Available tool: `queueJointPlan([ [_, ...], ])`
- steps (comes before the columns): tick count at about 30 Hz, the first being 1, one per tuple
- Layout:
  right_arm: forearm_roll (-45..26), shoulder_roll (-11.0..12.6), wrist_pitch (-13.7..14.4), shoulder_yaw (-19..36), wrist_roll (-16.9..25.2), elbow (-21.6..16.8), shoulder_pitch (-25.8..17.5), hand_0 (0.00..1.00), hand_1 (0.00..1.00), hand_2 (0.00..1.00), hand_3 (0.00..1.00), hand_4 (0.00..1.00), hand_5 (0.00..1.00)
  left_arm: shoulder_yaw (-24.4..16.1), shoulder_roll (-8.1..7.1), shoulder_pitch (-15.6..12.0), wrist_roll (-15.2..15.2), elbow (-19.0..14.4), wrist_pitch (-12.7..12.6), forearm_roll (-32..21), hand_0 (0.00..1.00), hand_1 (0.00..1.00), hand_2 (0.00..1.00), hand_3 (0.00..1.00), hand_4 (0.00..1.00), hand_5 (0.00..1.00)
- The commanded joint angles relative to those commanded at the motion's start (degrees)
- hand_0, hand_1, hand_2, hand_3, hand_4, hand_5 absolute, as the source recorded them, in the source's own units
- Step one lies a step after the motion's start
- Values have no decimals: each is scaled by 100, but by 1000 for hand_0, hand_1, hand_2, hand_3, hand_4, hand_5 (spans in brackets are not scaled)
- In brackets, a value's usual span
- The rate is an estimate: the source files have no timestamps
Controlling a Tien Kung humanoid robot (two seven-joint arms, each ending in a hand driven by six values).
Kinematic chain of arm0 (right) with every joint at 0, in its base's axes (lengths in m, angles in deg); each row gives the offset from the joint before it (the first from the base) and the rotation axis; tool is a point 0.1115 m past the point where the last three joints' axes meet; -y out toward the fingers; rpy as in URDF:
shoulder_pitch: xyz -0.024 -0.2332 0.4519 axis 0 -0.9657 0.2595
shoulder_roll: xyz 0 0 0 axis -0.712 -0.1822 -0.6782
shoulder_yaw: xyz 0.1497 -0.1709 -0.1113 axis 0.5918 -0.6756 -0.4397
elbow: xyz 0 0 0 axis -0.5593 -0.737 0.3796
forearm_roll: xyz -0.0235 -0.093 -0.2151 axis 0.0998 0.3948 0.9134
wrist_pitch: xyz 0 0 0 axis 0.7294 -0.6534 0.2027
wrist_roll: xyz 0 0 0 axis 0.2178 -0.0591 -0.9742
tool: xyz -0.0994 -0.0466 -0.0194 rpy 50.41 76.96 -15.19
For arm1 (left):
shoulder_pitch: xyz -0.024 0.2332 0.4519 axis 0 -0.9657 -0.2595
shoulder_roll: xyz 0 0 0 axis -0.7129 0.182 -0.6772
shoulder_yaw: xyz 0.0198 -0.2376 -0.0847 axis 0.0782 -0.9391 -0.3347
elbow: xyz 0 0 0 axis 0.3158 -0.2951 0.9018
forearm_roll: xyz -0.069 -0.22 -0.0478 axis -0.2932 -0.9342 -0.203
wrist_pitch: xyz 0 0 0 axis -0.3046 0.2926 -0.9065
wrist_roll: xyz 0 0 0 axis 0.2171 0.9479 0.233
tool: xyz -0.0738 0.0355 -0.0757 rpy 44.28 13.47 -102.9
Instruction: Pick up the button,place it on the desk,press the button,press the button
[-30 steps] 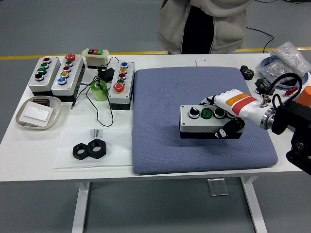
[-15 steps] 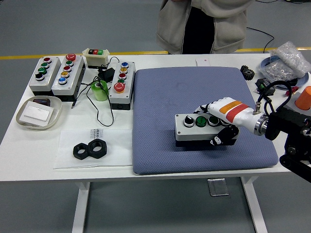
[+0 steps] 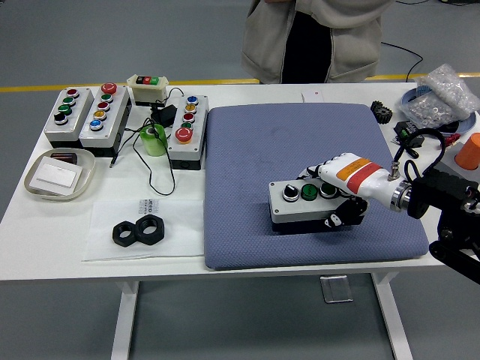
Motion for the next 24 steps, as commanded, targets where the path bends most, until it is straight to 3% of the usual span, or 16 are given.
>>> queueJointPlan([
  [16, -148, -83, 43, -69, 80, 254, 33, 376, 436, 495, 645, 840, 2, -8, 5, 7, -9, -2, 1, 14, 717, 825, 876, 828, 644, 998],
  [17, -138, -86, 34, -83, 86, 272, 38, 397, 456, 511, 671, 885, 5, -5, 5, 8, -8, -2, 2, 9, 721, 824, 876, 828, 644, 998],
  [22, -53, -93, -20, -123, 80, 330, 43, 397, 456, 511, 671, 885, 5, 6, 7, 14, -2, -1, 1, -10, 721, 824, 876, 828, 644, 998],
  [23, -42, -94, -26, -123, 78, 336, 43, 413, 493, 548, 739, 906, 18, 6, 7, 15, -2, -1, 1, -10, 725, 825, 876, 829, 643, 998],
  [24, -40, -94, -27, -124, 77, 338, 43, 413, 493, 548, 739, 906, 18, 6, 8, 15, -2, -1, 1, -11, 725, 825, 876, 829, 643, 998],
])
